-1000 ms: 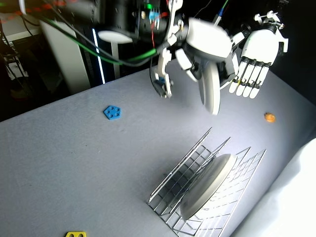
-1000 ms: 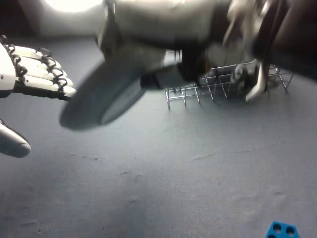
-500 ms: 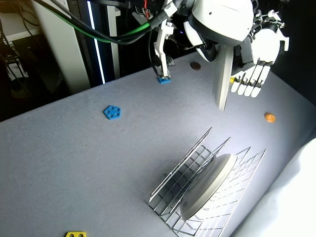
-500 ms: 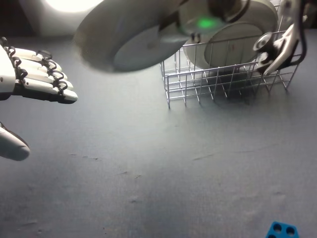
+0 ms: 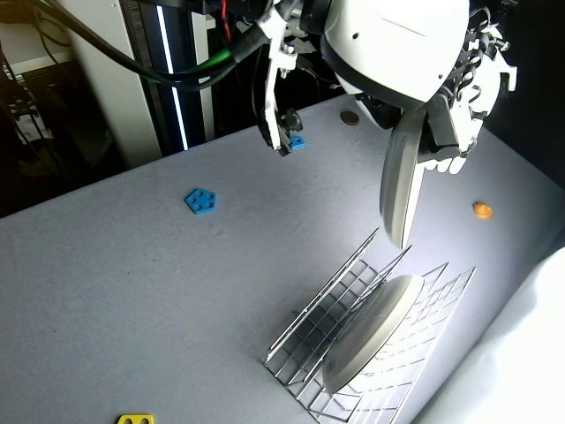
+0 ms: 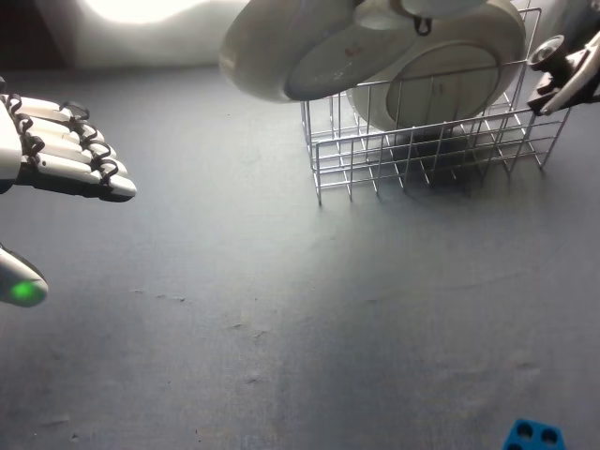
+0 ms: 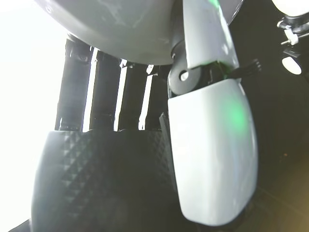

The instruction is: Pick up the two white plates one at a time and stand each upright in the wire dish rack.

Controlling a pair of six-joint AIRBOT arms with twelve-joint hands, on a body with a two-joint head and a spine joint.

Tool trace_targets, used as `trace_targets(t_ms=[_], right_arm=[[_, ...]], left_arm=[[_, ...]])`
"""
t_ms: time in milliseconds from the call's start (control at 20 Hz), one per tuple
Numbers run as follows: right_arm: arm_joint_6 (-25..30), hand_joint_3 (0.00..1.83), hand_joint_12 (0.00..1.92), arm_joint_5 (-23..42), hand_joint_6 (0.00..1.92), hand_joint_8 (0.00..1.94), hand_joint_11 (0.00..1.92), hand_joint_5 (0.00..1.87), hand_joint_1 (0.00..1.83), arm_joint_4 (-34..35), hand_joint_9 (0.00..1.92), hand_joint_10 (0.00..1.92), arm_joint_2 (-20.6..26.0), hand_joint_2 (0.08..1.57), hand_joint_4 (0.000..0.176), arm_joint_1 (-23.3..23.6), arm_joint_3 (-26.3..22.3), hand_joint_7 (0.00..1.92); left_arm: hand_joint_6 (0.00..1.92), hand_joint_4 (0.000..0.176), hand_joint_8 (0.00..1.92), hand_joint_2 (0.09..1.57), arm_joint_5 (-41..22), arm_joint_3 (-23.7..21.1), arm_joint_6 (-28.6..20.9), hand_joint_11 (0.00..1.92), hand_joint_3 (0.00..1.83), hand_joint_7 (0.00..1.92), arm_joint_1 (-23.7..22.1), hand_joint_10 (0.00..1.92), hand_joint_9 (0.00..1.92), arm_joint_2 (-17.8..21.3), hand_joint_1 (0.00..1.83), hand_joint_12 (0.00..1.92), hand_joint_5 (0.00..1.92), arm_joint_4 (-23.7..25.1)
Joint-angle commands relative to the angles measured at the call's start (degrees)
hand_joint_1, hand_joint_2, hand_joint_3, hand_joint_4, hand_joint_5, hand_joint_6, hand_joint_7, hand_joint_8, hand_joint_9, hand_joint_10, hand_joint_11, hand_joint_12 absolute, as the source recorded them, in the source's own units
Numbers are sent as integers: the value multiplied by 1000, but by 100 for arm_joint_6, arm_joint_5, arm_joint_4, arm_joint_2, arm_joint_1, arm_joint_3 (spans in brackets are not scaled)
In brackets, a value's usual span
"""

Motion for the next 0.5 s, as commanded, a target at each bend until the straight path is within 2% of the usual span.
trace_targets(t_ms=[0, 100, 150, 250, 400, 450], right_arm=[[-34, 1, 1207, 273, 1022, 777, 753, 958, 1377, -318, 956, 1157, 32, 1098, 0, 79, -4, 1030], [-69, 0, 1207, 362, 984, 756, 761, 973, 1380, -272, 973, 1144, 73, 1091, 0, 22, -4, 1045], [-140, 1, 1213, 400, 991, 799, 752, 969, 1378, -149, 961, 1154, 97, 1095, 0, -9, -4, 1023], [-257, 0, 1186, 489, 977, 760, 779, 977, 1382, 124, 992, 1100, 145, 1085, 0, -88, -6, 1054], [-300, 0, 1199, 578, 1021, 786, 753, 960, 1378, 241, 964, 1145, 205, 1097, 0, -227, -3, 1024], [-306, 0, 1184, 599, 1007, 765, 771, 966, 1380, 243, 979, 1128, 212, 1092, 0, -280, 10, 1035]], left_arm=[[1, 0, 5, 1026, -21, 6, -17, 0, 0, 172, -33, 5, 143, 53, 0, 360, 158, -344], [5, 0, 6, 1034, -34, -24, -17, 0, 2, 181, -28, 6, 152, 61, 0, 387, 175, -344], [2, 0, 2, 1032, -34, -28, -17, 0, 1, 178, -29, 2, 147, 62, 0, 356, 175, -344], [1, 0, 1, 1032, -39, -24, -17, 0, 1, 157, -14, 1, 124, 63, 0, 308, 159, -344], [1, 0, 1, 1033, -44, -14, -17, 0, 2, 196, 9, 2, 161, 54, 0, 401, 196, -344], [2, 0, 4, 1030, -44, -13, -17, 0, 0, 155, -5, 2, 121, 45, 0, 307, 157, -344]])
